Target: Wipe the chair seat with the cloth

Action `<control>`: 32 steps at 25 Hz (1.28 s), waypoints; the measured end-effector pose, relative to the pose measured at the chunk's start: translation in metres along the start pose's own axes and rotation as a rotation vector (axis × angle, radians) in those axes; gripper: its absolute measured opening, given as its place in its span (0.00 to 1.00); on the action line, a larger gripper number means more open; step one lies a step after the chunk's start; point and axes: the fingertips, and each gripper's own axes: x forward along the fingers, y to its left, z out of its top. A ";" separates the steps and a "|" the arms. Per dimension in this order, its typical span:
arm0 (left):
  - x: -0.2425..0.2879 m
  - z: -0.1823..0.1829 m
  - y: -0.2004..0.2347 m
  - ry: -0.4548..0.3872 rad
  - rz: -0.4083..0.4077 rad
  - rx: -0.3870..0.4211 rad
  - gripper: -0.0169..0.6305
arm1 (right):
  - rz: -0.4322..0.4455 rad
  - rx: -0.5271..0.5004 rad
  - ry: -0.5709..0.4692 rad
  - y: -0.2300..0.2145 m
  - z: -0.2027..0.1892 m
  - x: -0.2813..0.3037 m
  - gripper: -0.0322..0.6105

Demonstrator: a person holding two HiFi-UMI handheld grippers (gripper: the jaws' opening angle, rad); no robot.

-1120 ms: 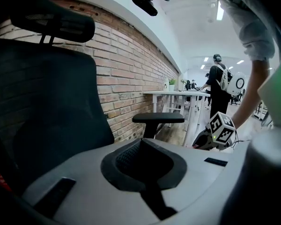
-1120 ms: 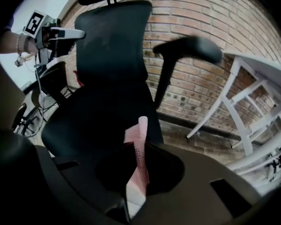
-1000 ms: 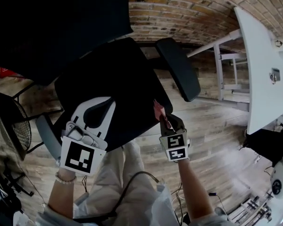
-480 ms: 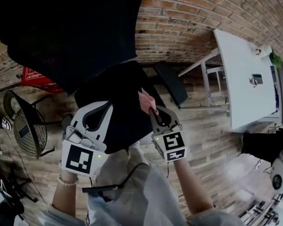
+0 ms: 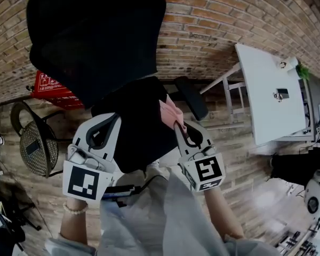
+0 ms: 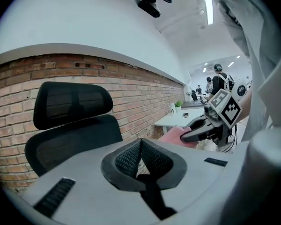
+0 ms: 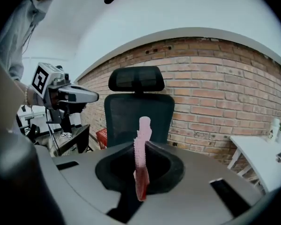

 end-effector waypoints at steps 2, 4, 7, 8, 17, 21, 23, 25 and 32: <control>-0.007 0.009 0.002 -0.021 0.006 -0.031 0.05 | 0.014 -0.016 -0.028 0.008 0.012 -0.008 0.14; -0.014 0.016 0.001 -0.039 0.005 -0.030 0.05 | 0.030 -0.019 -0.052 0.018 0.018 -0.015 0.14; -0.022 0.020 0.001 -0.041 0.001 -0.004 0.05 | 0.050 -0.015 -0.063 0.031 0.025 -0.021 0.14; -0.024 0.022 0.001 -0.044 -0.001 0.002 0.05 | 0.053 -0.014 -0.070 0.034 0.027 -0.022 0.14; -0.037 0.021 0.012 -0.056 0.029 -0.042 0.05 | 0.039 -0.008 -0.086 0.046 0.043 -0.017 0.13; -0.037 0.019 0.011 -0.054 0.028 -0.033 0.05 | 0.039 -0.022 -0.085 0.048 0.046 -0.015 0.13; -0.036 0.018 0.011 -0.050 0.024 -0.030 0.05 | 0.037 -0.028 -0.090 0.048 0.049 -0.015 0.14; -0.036 0.017 0.012 -0.047 0.024 -0.027 0.05 | 0.044 -0.034 -0.114 0.050 0.051 -0.013 0.14; -0.033 0.018 0.012 -0.046 0.022 -0.010 0.05 | 0.050 -0.045 -0.110 0.052 0.050 -0.014 0.13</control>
